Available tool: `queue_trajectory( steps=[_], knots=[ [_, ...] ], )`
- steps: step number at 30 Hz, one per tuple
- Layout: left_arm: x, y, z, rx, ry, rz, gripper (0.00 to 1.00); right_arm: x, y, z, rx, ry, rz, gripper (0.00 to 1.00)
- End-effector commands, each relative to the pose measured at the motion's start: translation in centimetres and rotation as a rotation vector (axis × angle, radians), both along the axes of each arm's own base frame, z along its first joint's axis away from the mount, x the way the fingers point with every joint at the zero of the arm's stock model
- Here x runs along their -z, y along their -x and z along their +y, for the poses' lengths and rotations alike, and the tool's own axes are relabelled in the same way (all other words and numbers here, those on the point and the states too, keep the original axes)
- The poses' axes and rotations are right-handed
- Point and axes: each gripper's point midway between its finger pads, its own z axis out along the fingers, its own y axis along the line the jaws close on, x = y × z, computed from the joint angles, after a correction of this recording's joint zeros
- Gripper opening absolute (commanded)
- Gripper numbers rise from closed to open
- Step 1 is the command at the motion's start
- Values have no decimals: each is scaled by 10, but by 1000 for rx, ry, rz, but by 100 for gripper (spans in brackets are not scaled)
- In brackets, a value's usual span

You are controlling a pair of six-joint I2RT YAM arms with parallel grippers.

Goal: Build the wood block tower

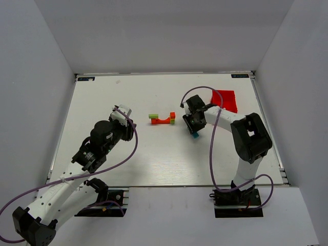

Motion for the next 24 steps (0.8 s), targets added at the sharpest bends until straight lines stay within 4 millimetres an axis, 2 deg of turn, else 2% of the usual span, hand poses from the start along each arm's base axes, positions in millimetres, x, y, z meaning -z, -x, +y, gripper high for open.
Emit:
queue_trajectory(
  steps=[1,4,5,6,7,9,10,12,13,14,15,16,17,18,19,20,21,22,23,24],
  knots=[
    [-7,2,-1,10,15,-16,54,-23,-5,9,-92,-49,-62,10],
    [-7,2,-1,10,15,-16,54,-43,-9,15,-176,-72,-107,7],
    [-7,2,-1,10,15,-16,54,-62,-12,21,-210,-107,-145,3],
    [-7,2,-1,10,15,-16,54,-69,-11,25,-307,-117,-171,0],
    [-7,2,-1,10,15,-16,54,-87,-14,28,-345,-135,-219,0],
    [-7,2,-1,10,15,-16,54,-100,-15,36,-433,-157,-263,0],
    [-5,1,-1,10,10,-8,54,-115,-22,39,-486,-154,-310,0],
    [-5,1,-1,10,10,-8,54,-124,-22,45,-582,-164,-325,0],
    [-5,1,-1,10,10,-8,54,-122,-22,47,-628,-152,-319,0],
    [-5,1,-1,10,10,-8,54,-138,-28,56,-702,-163,-367,0],
    [-5,1,-1,10,10,-8,54,-137,-21,58,-747,-169,-346,0],
    [-5,1,-1,10,10,-8,54,-138,-24,59,-802,-149,-367,0],
    [-5,1,-1,10,10,-8,54,-148,-28,63,-841,-153,-400,0],
    [-5,1,-1,10,10,-8,54,-141,-18,66,-888,-173,-351,0],
    [-5,1,-1,10,10,-8,54,-137,-21,68,-940,-161,-347,0],
    [-5,1,-1,10,10,-8,54,-161,-29,72,-951,-165,-379,0],
    [-5,1,-1,10,10,-8,54,-148,-22,74,-972,-189,-294,0],
    [-5,1,-1,10,10,-8,54,-156,-36,84,-1016,-192,-315,0],
    [-5,1,-1,10,10,-8,54,-136,-28,82,-1032,-202,-205,0],
    [-5,1,-1,10,10,-8,54,-152,-36,91,-1052,-219,-239,0]
  ],
)
